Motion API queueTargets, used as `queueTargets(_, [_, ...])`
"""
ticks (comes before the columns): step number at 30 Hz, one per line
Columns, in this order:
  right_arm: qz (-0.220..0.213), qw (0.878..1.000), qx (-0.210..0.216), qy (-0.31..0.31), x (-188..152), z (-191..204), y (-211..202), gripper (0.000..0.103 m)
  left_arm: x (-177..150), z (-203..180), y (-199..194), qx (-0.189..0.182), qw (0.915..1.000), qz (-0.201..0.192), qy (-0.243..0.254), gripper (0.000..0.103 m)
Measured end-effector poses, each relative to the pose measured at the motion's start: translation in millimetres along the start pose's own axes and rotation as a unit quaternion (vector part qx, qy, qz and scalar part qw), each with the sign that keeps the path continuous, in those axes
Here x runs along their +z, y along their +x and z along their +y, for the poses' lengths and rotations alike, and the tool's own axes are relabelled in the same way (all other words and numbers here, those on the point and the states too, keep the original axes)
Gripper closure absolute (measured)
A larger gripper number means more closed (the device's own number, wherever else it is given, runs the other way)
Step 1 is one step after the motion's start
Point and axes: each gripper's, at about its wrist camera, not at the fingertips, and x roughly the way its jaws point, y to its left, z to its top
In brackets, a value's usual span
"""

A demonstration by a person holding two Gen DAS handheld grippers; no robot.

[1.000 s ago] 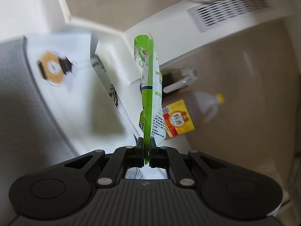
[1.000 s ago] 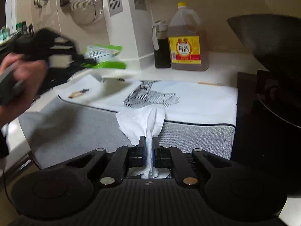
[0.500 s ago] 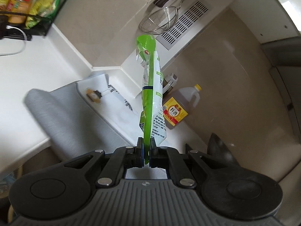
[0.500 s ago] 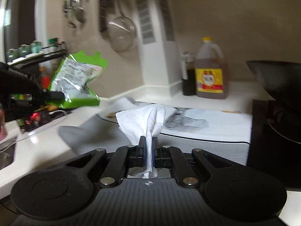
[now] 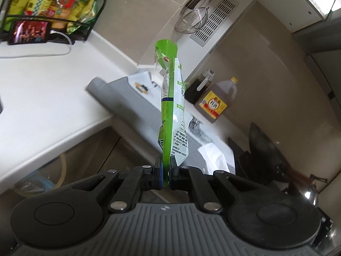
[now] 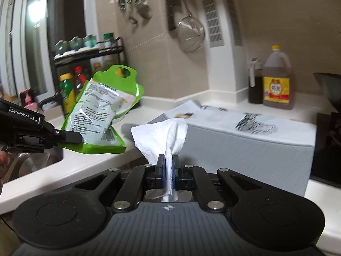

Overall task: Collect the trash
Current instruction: 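Carry the green packet and white tissue down toward the trash bin with both tools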

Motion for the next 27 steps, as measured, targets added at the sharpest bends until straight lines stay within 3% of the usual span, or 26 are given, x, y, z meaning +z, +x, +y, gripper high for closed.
queueTargets(9, [0.058,0.998,0.033,-0.001,-33,29,4,0.096,-42,16,-14,0.034,0.9991,0.023,0.013,0.098])
queueTargets(27, [0.113,0.994,0.009,0.000,-67,26,26,0.096,-69,28,14,0.103,0.9903,0.083,0.042,0.098])
